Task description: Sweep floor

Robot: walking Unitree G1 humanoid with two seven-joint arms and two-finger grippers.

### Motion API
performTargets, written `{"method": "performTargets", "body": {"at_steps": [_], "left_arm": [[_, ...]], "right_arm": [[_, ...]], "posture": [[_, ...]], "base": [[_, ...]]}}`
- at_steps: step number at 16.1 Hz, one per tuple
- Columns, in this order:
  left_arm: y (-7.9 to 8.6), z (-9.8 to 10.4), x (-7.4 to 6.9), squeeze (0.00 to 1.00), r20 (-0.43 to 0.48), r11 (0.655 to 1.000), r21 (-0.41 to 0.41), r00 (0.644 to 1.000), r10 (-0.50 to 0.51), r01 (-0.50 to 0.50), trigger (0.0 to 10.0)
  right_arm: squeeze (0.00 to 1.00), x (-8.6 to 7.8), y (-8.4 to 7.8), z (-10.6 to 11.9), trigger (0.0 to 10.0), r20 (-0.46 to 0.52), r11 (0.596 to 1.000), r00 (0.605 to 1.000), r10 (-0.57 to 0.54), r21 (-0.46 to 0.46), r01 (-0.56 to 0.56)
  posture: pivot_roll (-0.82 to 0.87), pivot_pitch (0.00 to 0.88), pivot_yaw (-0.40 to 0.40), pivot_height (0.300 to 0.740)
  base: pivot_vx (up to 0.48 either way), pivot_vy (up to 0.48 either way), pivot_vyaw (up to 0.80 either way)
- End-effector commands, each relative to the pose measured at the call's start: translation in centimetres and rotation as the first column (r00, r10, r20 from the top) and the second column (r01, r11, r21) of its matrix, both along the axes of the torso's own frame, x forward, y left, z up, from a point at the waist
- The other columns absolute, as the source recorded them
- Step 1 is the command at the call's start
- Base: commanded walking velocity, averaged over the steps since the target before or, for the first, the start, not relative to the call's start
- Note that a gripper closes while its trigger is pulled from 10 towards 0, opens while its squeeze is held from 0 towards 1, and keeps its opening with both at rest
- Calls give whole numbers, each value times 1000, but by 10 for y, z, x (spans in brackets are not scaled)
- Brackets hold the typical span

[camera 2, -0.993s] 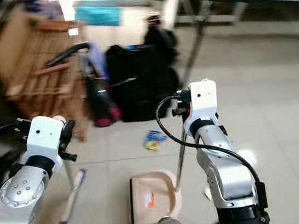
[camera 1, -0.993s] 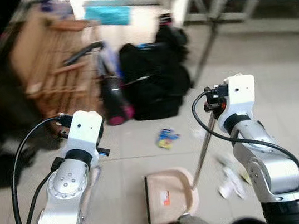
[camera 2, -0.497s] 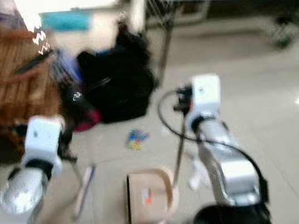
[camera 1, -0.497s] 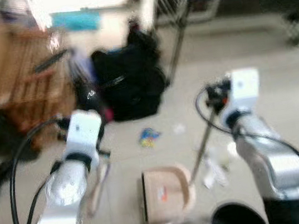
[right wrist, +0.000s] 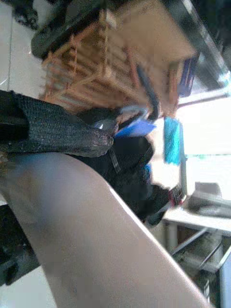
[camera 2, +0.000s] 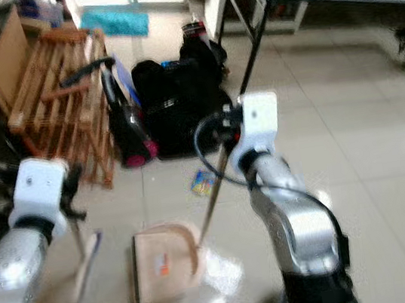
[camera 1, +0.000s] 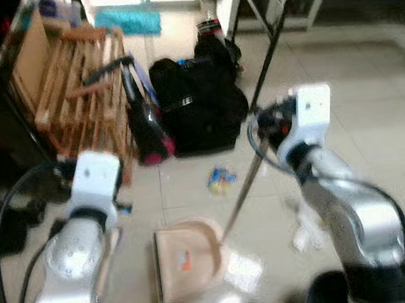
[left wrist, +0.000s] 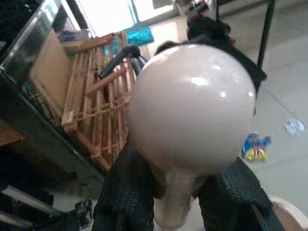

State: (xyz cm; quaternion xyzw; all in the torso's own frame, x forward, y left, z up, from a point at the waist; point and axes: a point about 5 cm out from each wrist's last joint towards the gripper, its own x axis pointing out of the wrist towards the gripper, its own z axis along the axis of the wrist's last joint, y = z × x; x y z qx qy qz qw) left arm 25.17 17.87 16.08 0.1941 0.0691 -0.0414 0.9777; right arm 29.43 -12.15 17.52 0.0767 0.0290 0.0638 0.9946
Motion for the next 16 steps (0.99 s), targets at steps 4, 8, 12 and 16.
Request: {"method": "performTargets", "body": {"at_steps": [4, 8, 12, 16], "left_arm": [[-5, 9, 2, 0, 32, 999, -2, 998, -46, 46, 10000], [-20, -2, 8, 0, 11, 994, -38, 995, -104, 104, 10000], [-33, -1, 13, 0, 3, 983, -56, 985, -172, 172, 10000], [-35, 2, 27, 0, 50, 979, -129, 987, -152, 158, 10000]], "right_arm": [[0, -11, -31, -13, 10000, 50, 972, 973, -227, -51, 230], [0, -33, -57, -27, 10000, 103, 921, 926, -362, -116, 373], [0, -48, -71, -43, 10000, 92, 887, 892, -442, -106, 450], [0, -48, -66, -38, 10000, 118, 880, 892, -436, -151, 451]], "posture": [[168, 140, -86, 740], [140, 113, -33, 740], [133, 96, 47, 740], [79, 114, 8, 740]], "base": [[0, 450, 0], [0, 448, 0], [0, 449, 0], [0, 298, 0]]}}
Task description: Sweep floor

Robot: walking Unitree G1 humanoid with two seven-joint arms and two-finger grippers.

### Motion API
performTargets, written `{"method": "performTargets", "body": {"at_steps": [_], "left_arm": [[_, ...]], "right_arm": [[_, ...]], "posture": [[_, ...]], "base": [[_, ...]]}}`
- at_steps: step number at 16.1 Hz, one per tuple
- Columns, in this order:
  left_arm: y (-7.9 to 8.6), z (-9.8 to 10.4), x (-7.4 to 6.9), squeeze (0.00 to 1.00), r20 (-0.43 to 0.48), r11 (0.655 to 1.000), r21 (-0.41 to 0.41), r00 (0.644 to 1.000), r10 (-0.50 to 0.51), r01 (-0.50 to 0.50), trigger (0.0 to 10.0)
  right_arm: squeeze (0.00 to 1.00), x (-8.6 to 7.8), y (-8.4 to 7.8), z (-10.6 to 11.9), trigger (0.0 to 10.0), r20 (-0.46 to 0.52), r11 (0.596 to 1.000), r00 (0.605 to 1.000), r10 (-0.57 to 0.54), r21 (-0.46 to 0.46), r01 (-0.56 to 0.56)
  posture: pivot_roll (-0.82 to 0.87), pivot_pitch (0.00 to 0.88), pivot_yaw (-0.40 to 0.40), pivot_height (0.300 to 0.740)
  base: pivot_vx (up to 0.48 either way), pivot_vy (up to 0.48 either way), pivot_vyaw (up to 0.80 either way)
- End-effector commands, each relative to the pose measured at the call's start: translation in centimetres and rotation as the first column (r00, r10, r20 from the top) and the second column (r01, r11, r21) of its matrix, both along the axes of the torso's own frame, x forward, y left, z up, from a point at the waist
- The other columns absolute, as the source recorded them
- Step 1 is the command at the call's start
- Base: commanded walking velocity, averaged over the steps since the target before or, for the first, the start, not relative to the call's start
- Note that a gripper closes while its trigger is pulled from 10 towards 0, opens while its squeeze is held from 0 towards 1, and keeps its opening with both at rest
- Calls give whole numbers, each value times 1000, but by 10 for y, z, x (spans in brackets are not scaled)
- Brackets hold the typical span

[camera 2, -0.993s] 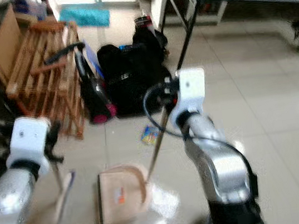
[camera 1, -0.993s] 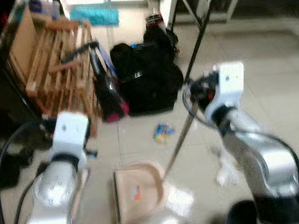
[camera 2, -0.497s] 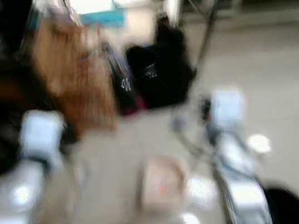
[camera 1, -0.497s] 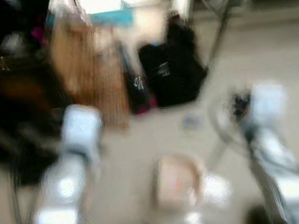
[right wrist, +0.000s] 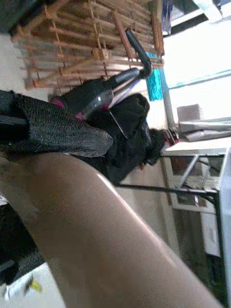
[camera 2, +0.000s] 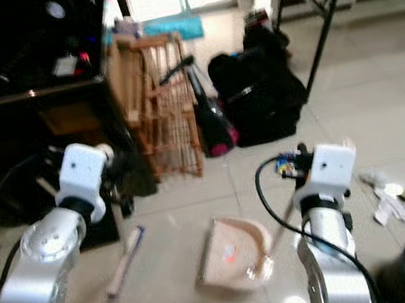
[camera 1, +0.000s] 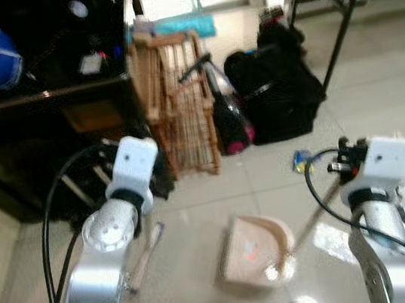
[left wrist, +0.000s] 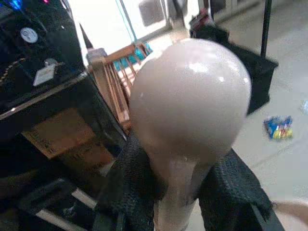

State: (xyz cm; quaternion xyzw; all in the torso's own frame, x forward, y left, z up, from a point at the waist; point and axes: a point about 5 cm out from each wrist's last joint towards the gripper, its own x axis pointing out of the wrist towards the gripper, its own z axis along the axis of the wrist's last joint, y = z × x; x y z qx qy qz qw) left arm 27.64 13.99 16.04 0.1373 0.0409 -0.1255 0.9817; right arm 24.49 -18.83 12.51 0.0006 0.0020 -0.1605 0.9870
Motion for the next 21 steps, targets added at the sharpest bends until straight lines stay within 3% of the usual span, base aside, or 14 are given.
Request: {"method": "performTargets", "body": {"at_steps": [1, 2, 4, 6, 9, 17, 18, 21], "left_arm": [[6, 0, 1, 0, 7, 998, -46, 999, 43, -43, 10000], [7, -4, -1, 0, -17, 991, -103, 997, 81, -82, 10000], [4, -4, -5, 0, -21, 992, -103, 998, 66, -67, 10000], [1, -4, -4, 0, -17, 997, -71, 999, 41, -42, 10000], [11, -9, 0, 0, 24, 997, 16, 996, 80, -81, 10000], [22, -16, -8, 0, 48, 989, 57, 989, 138, -140, 10000], [23, -9, -6, 0, 55, 988, -10, 987, 153, -153, 10000], [19, -1, -3, 0, 69, 987, -109, 990, 126, -118, 10000]], "right_arm": [[0, 3, 1, 12, 10000, 31, 999, 1000, -6, -40, 8], [0, 5, -1, 11, 10000, 12, 1000, 1000, -3, -30, 4], [0, 7, -7, 12, 10000, 4, 1000, 1000, -11, -1, 11], [0, 10, -12, 11, 10000, -8, 1000, 1000, -14, -2, 14], [0, 8, -9, 6, 10000, -29, 1000, 999, -26, -5, 26], [0, -3, 3, 7, 10000, -35, 999, 999, 3, -35, -4], [0, -4, -1, 8, 10000, -21, 998, 999, -32, -62, 31], [0, -4, -5, 15, 10000, 14, 996, 999, -52, -75, 53]], "posture": [[78, 121, 0, 740], [78, 128, -19, 740], [98, 132, -17, 740], [106, 136, -5, 740], [102, 132, 12, 740], [118, 136, -17, 740], [114, 127, -10, 740], [105, 120, -2, 740]], "base": [[0, 0, 0], [0, 0, 0], [0, 0, -400], [0, 0, -800], [0, 0, -800], [0, 0, -800], [0, 0, -800], [0, 0, -800]]}}
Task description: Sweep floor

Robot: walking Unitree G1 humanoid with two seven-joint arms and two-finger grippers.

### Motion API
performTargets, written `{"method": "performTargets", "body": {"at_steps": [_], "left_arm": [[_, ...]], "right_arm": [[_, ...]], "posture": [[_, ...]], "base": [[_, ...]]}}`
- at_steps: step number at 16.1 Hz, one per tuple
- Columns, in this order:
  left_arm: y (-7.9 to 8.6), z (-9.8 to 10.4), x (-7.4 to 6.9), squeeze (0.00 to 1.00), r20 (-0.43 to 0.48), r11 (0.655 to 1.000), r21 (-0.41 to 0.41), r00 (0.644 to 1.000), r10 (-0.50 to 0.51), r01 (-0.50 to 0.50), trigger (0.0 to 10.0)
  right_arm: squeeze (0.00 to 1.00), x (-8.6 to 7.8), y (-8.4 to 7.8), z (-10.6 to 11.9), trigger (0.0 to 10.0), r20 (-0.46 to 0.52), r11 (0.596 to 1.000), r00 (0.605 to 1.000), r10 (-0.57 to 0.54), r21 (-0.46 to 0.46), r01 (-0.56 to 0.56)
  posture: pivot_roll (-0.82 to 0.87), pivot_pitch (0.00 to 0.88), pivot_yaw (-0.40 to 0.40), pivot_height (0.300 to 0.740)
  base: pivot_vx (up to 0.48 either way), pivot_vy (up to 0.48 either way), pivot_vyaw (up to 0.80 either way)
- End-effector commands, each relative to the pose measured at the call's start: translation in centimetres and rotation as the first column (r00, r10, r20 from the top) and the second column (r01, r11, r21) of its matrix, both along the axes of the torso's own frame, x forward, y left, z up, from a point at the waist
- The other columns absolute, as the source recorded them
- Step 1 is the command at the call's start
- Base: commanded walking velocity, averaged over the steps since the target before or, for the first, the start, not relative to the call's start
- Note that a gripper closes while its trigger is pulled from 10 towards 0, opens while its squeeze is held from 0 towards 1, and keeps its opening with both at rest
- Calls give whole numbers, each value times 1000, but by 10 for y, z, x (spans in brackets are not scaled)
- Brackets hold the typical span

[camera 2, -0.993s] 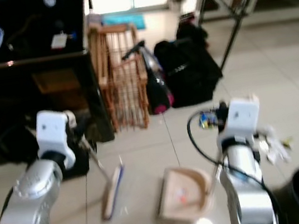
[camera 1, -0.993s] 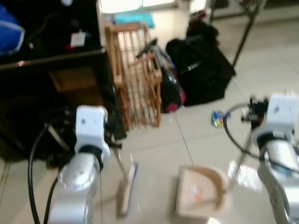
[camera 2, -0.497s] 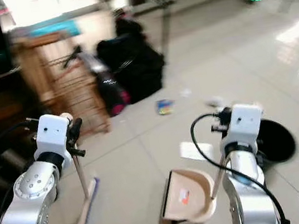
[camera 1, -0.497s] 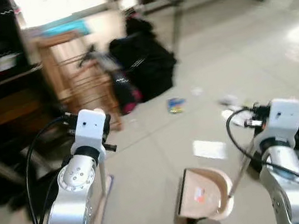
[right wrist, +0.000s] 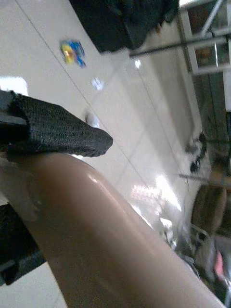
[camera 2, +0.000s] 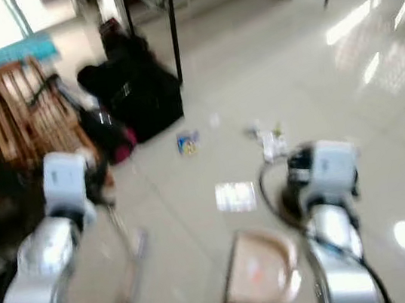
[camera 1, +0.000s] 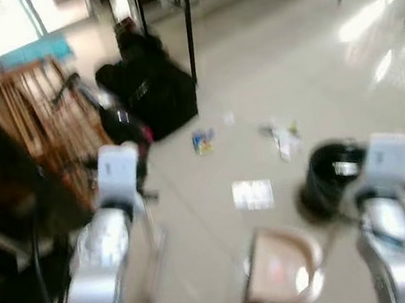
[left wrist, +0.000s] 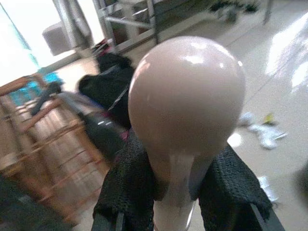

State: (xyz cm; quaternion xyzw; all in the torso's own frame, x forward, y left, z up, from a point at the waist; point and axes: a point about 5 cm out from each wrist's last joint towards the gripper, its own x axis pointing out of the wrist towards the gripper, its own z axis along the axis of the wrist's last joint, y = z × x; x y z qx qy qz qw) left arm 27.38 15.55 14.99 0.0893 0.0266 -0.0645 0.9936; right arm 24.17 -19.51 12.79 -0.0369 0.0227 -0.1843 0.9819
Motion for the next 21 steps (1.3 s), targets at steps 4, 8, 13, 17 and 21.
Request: {"method": "performTargets", "body": {"at_steps": [4, 8, 13, 17, 21], "left_arm": [[2, 14, 2, 0, 115, 997, 71, 993, -19, 11, 10000], [2, 17, 6, 0, 137, 995, 92, 990, -44, 32, 10000], [1, 21, 13, 0, 150, 992, 104, 985, -81, 66, 10000], [2, 28, 18, 0, 168, 992, 101, 982, -88, 72, 10000], [1, 30, 24, 0, 171, 991, 101, 979, -109, 93, 10000]], "right_arm": [[0, -1, -7, 8, 10000, 63, 997, 995, -76, 20, 75], [0, 1, -1, 5, 10000, 66, 992, 996, -53, 119, 45], [0, 1, 3, 7, 10000, 109, 988, 994, -17, 154, 0], [0, 5, 5, 12, 10000, 156, 986, 988, -6, 166, -20], [0, 5, 6, 11, 10000, 171, 984, 985, -5, 176, -25]], "posture": [[112, 109, -9, 740], [116, 110, -5, 740], [118, 108, -2, 740], [128, 109, 3, 740], [124, 83, 41, 740]], "base": [[0, 0, -800], [0, 0, -800], [0, 218, -584], [0, 384, 0], [0, 393, 0]]}}
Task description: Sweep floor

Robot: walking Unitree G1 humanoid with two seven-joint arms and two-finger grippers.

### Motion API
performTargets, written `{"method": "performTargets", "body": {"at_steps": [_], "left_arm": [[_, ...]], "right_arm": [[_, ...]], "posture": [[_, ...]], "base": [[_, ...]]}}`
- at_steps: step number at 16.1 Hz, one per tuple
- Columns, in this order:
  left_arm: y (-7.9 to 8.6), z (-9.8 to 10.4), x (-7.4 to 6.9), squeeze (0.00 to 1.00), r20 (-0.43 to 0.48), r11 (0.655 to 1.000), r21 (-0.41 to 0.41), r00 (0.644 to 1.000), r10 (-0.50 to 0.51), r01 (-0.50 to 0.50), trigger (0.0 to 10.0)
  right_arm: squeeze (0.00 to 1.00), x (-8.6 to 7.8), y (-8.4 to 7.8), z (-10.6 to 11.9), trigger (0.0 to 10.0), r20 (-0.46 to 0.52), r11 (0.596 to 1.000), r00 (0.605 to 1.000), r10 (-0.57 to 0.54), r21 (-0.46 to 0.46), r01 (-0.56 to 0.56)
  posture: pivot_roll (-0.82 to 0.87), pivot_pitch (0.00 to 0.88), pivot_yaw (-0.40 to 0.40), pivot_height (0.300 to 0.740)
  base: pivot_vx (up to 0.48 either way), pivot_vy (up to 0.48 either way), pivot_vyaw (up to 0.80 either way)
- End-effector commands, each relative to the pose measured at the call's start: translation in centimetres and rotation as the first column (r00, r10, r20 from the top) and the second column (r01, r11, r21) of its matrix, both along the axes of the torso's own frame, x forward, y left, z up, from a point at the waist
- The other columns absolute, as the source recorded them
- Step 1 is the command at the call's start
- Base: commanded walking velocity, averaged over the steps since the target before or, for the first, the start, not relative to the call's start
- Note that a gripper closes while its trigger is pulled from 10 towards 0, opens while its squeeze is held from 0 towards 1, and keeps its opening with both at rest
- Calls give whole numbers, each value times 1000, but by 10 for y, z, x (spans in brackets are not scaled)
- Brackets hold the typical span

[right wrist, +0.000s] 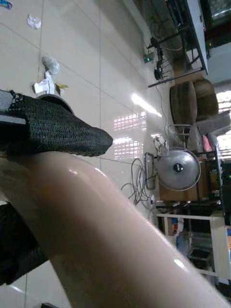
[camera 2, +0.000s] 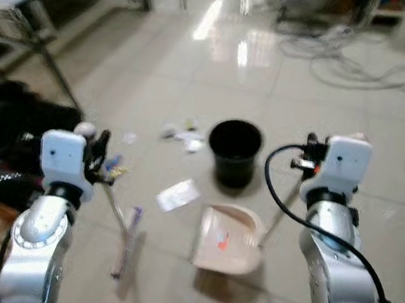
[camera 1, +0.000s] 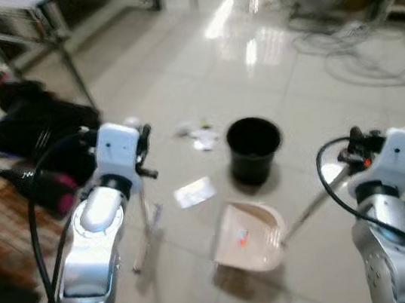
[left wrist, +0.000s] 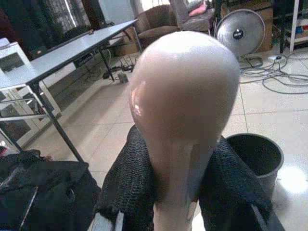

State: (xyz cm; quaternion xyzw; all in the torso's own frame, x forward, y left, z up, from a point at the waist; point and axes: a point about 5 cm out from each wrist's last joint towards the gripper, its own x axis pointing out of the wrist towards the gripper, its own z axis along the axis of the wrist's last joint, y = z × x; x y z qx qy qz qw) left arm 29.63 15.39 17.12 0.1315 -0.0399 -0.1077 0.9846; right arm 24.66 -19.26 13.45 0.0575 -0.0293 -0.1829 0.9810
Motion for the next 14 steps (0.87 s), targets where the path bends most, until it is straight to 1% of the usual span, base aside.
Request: {"method": "performTargets", "body": {"at_steps": [1, 3, 5, 6, 7, 8, 10, 12, 14], "left_arm": [[1, 9, 3, 0, 47, 1000, 16, 999, -10, 10, 10000], [-1, 10, 8, 0, 45, 999, 15, 998, -34, 33, 10000], [-2, 8, 10, 0, 43, 999, 13, 998, -36, 35, 10000], [-1, 5, 10, 0, 38, 999, 10, 999, -33, 32, 10000], [1, 1, 10, 0, 32, 1000, 9, 999, -30, 29, 10000], [2, -5, 8, 0, 19, 1000, 10, 1000, -23, 23, 10000], [2, -10, 5, 0, 8, 1000, 7, 1000, -19, 18, 10000], [1, -14, 3, 0, 1, 1000, 6, 1000, -19, 19, 10000], [1, -18, -2, 0, 4, 999, 44, 1000, -13, 13, 10000]], "right_arm": [[0, 0, 3, 4, 10000, 39, 1000, 999, -1, 12, 0], [0, 0, 2, 4, 10000, 45, 1000, 999, -19, 18, 18], [0, 0, 3, 3, 10000, 42, 1000, 999, -15, 15, 15], [0, 0, 5, 1, 10000, 30, 1000, 1000, -4, 0, 4], [0, 1, 7, -2, 10000, 18, 1000, 1000, 5, -10, -5], [0, 3, 8, -4, 10000, -1, 999, 1000, 17, -40, -17], [0, 6, 8, -5, 10000, -6, 998, 1000, 19, -59, -20], [0, 8, 7, -5, 10000, -6, 998, 1000, 22, -59, -22], [0, 9, 8, -8, 10000, -18, 997, 999, 41, -59, -42]], "posture": [[120, 75, 54, 740], [109, 60, 69, 740], [103, 53, 67, 740], [91, 42, 56, 740], [83, 35, 53, 740], [77, 27, 50, 740], [75, 25, 42, 740], [78, 29, 31, 740], [86, 36, 15, 740]], "base": [[0, 390, 0], [0, 394, 0], [0, 390, 0], [0, 394, 0], [0, 394, 0], [0, 394, 0], [0, 392, 0], [0, 394, 0], [0, 0, 0]]}}
